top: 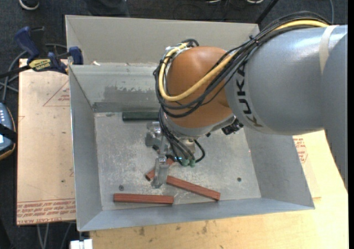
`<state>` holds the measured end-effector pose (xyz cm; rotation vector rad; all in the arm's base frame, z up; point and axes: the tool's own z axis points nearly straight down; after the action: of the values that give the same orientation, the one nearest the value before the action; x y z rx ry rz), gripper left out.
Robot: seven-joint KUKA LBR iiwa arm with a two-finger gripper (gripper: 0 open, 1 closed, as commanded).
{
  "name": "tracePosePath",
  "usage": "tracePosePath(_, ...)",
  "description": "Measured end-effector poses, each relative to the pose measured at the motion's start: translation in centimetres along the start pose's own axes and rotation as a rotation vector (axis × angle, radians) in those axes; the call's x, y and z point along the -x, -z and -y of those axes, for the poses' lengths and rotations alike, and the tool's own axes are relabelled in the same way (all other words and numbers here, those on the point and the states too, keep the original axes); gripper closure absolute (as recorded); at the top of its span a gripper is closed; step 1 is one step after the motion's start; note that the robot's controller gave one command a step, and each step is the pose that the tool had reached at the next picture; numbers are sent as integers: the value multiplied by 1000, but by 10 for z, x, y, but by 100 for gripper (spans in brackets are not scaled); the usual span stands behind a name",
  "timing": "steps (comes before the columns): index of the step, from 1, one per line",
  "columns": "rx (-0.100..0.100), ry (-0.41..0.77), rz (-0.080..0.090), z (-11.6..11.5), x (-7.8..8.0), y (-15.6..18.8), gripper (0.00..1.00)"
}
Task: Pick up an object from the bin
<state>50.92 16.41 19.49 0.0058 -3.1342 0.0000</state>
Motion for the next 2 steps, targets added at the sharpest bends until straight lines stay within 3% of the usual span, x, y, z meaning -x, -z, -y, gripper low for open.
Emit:
tracePosePath(1, 4, -56, 18, 104, -14, -124, 0)
tracePosePath(2, 2, -143, 9, 108, -21, -95, 0)
